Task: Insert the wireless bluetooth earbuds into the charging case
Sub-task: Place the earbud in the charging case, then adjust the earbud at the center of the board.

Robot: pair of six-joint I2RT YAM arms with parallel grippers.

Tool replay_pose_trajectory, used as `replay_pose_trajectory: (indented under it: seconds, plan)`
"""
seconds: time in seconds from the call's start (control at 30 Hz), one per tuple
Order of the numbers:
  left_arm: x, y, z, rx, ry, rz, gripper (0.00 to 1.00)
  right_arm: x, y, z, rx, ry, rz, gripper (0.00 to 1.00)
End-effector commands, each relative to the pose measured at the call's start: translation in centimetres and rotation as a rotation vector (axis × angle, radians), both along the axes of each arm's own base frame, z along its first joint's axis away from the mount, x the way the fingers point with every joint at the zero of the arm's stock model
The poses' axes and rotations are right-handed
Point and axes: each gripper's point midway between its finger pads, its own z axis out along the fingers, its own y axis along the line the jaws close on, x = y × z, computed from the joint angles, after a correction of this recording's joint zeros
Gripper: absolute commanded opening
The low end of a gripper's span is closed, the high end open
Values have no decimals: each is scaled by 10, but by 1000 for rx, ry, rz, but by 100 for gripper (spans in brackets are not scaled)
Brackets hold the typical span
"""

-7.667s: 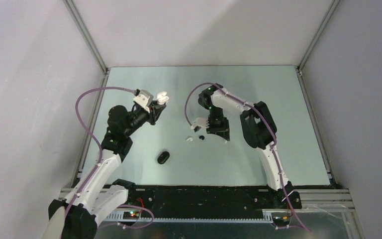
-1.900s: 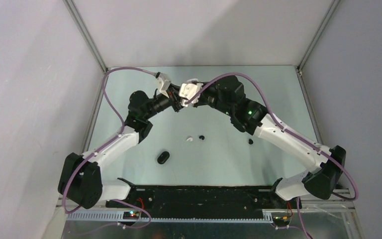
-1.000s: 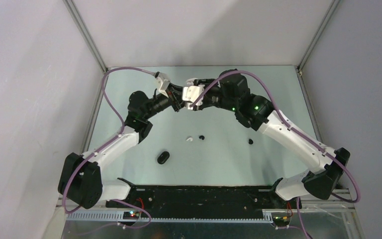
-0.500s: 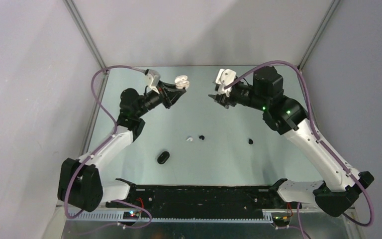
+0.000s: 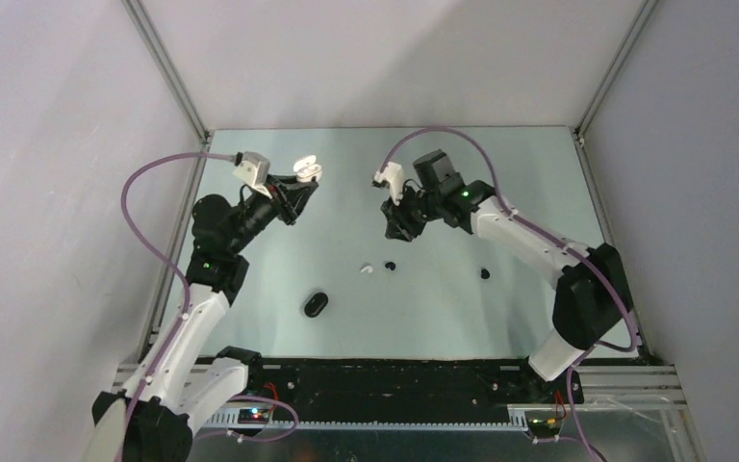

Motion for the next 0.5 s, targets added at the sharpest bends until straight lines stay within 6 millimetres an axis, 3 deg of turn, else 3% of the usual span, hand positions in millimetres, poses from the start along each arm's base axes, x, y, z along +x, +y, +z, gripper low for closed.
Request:
replay_pose_trajectory:
  seconds: [0.0,0.13,0.27,0.37,0.47]
  plan:
    - [5,32,-15,39,39,179,0,-9,24,-8,57,172,-142,36]
    - [2,43,-13,32,37,232,0,-26,39,-38,10,272,-107,38]
    - [0,49,-9,23,28,245,0,-53,44,-63,-45,285,130,41]
    - [-2,52,-7,28,11,249,0,-59,39,-75,-44,91,400,45]
    - [-6,53,-5,31,5,242,0,-45,37,-78,-57,-132,557,47]
